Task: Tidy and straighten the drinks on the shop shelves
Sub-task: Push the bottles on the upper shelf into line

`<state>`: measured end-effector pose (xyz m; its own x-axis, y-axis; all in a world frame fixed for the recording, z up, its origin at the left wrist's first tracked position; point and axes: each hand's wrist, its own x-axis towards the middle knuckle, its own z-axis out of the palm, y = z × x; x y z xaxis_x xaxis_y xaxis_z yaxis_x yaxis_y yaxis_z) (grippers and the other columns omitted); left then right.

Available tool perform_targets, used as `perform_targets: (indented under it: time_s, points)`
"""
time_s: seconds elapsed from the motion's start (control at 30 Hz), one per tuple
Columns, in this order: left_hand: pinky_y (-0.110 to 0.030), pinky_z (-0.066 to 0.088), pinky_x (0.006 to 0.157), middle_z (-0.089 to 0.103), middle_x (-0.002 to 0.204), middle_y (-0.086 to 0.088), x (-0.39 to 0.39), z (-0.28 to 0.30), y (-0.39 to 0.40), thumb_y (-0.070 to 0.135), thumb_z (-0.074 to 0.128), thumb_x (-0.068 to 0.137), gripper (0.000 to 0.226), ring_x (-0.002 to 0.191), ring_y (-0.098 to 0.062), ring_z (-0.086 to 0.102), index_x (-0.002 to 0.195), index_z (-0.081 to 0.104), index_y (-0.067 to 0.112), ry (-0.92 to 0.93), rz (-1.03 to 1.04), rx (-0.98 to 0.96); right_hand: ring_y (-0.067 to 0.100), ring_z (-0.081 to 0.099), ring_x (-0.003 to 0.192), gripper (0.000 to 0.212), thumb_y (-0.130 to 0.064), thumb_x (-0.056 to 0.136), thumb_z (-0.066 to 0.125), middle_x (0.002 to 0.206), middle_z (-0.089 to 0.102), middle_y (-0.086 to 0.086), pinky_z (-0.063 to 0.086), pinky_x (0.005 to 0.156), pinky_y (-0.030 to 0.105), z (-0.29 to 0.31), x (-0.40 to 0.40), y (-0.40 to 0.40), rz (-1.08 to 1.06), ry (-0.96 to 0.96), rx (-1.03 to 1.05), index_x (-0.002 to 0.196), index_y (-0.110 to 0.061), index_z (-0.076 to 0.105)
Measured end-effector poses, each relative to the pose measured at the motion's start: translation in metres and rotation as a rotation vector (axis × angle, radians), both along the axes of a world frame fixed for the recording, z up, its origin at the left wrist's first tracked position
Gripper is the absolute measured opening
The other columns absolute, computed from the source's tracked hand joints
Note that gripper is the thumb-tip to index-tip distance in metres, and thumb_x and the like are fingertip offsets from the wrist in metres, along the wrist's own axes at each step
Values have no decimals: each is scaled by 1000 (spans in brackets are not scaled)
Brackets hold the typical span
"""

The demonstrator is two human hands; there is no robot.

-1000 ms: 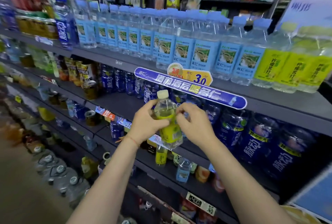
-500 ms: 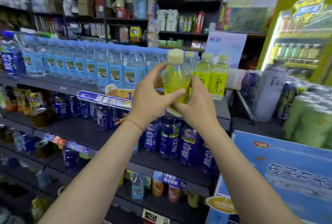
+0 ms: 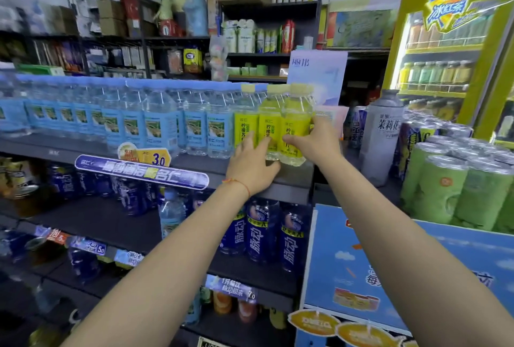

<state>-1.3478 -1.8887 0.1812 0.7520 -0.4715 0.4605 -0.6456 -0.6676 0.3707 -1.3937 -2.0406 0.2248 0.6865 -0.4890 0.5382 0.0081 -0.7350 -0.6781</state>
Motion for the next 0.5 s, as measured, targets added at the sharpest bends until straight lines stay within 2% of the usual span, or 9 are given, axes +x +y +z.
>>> perform_targets:
  time_s: [0.13, 0.3, 0.4, 0.5]
  points:
    - [-53, 21, 117, 0, 165, -6, 2, -4, -1, 45, 52, 91, 67, 150, -31, 7, 151, 24, 38, -25, 35, 39, 23, 51, 90, 63, -43, 79, 78, 110, 62, 10, 40, 71, 33, -3, 8, -3, -28, 47, 20, 122, -5, 54]
    - [-53, 22, 116, -2, 164, -4, 1, -3, -2, 44, 51, 90, 71, 150, -30, 5, 153, 19, 39, -15, 56, 77, 29, 59, 107, 62, -37, 83, 76, 122, 61, 12, 45, 77, 34, -7, 10, -4, -40, 46, 3, 130, -6, 49]
    - [-54, 22, 116, -3, 164, -2, 3, -3, -2, 44, 51, 90, 71, 150, -30, 4, 153, 19, 40, -10, 55, 78, 35, 56, 115, 63, -26, 87, 74, 135, 50, 17, 46, 87, 39, -6, 6, 0, -73, 83, -18, 136, -6, 40]
    - [-55, 23, 117, -2, 164, -2, 2, -3, -2, 43, 52, 90, 70, 150, -30, 5, 152, 21, 40, 10, 46, 81, 39, 56, 112, 61, -9, 89, 68, 140, 40, 22, 46, 80, 35, -6, -1, 3, -91, 102, -5, 140, -5, 34]
